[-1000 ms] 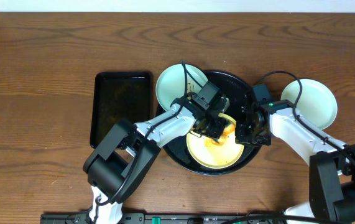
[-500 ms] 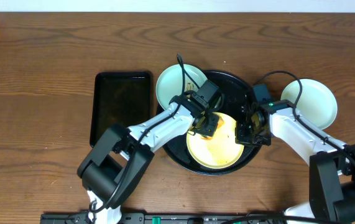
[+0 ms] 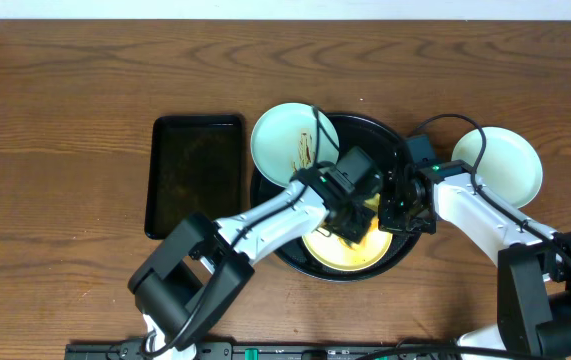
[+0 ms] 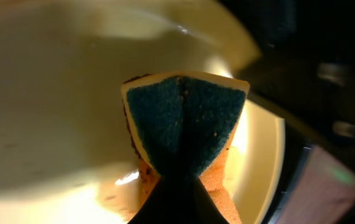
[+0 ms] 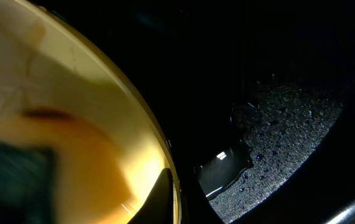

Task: Clean dirty plates on tray and stack at the side
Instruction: 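Keep scrubbing the yellow plate center with the left gripper's sponge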

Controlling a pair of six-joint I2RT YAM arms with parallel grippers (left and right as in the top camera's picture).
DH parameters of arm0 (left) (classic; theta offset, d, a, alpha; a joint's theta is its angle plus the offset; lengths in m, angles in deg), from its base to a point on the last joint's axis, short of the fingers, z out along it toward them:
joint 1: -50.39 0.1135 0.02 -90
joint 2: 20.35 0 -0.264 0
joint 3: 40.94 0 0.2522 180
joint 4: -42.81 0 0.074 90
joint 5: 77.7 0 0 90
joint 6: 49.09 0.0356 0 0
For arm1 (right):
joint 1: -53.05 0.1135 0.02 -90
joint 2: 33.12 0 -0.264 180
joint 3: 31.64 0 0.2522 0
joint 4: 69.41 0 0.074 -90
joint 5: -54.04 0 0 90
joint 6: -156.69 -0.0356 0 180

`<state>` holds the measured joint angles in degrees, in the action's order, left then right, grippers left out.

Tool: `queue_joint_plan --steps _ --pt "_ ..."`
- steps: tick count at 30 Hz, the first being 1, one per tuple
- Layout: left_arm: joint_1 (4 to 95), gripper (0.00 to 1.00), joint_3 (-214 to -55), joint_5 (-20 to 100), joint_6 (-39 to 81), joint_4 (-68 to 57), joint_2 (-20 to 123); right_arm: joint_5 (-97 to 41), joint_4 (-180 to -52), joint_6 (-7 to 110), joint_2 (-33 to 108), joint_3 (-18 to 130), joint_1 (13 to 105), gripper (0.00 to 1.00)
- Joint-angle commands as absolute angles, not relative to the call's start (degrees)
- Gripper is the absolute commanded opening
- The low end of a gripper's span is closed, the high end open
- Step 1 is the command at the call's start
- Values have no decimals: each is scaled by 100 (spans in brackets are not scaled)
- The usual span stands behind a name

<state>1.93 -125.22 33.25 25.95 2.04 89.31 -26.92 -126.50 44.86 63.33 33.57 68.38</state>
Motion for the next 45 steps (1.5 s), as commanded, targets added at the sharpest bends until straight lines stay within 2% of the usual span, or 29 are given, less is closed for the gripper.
queue_joint_plan --steps 1,12,20,35,39,45 --pt "83 7 -12461 3413 2692 296 8811 -3551 -12737 4491 6462 3232 6760 1" --pt "22 8 -12430 3043 2689 698 9178 -3551 -12783 4491 6462 3232 6760 1" --pt "112 8 -12430 1710 2665 705 9196 -3551 -12786 4493 6462 3232 6760 1" --pt "772 8 -12437 1548 2667 248 9187 -3551 -12807 4493 6462 3232 6760 1" --pt "848 8 -12441 1819 2667 -296 9067 -3551 -12823 4491 6462 3232 6760 1" --pt "767 8 -12441 3583 2855 -755 8934 -3551 -12818 4491 6462 3232 6760 1"
